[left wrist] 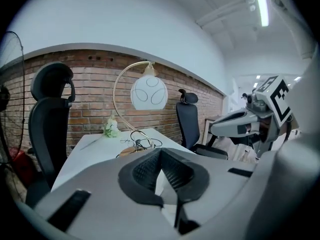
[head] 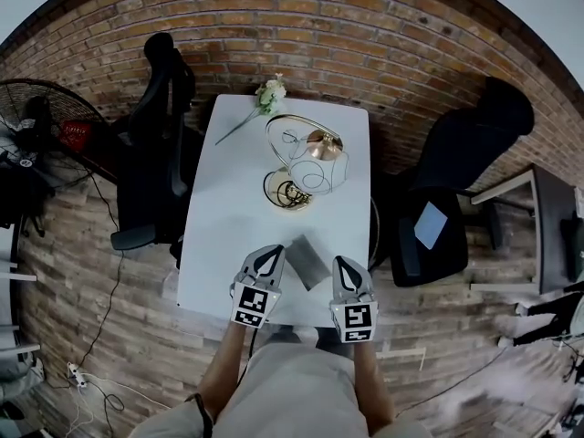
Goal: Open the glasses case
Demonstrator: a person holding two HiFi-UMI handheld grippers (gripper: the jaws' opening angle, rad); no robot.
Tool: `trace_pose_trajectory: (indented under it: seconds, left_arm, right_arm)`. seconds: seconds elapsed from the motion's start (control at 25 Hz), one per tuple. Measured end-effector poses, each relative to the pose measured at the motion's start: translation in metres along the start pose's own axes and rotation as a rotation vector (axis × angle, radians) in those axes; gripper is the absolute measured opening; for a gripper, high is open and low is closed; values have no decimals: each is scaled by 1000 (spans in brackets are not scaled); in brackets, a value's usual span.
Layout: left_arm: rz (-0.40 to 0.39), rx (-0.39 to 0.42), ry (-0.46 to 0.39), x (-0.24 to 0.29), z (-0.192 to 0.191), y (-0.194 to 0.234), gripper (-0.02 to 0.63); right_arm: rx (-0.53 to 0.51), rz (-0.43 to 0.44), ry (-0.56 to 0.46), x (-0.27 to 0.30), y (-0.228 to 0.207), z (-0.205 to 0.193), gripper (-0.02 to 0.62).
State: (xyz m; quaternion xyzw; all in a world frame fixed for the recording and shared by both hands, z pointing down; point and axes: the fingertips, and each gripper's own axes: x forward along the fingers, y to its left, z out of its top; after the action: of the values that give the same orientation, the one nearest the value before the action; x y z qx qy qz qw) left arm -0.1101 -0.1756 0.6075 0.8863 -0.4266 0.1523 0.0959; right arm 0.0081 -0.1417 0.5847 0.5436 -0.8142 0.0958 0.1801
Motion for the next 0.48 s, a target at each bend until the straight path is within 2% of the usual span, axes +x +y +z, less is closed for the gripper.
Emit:
trace_pose_trajectory:
  seconds: [0.24, 0.48]
  left_arm:
    - [-5, 16, -51, -3, 20, -4, 2]
    - [32, 27, -47, -1, 23, -12, 2]
  right_arm:
    - [-7, -7, -24, -5, -2, 13, 6]
    - [-20, 37, -55, -5, -8, 24, 6]
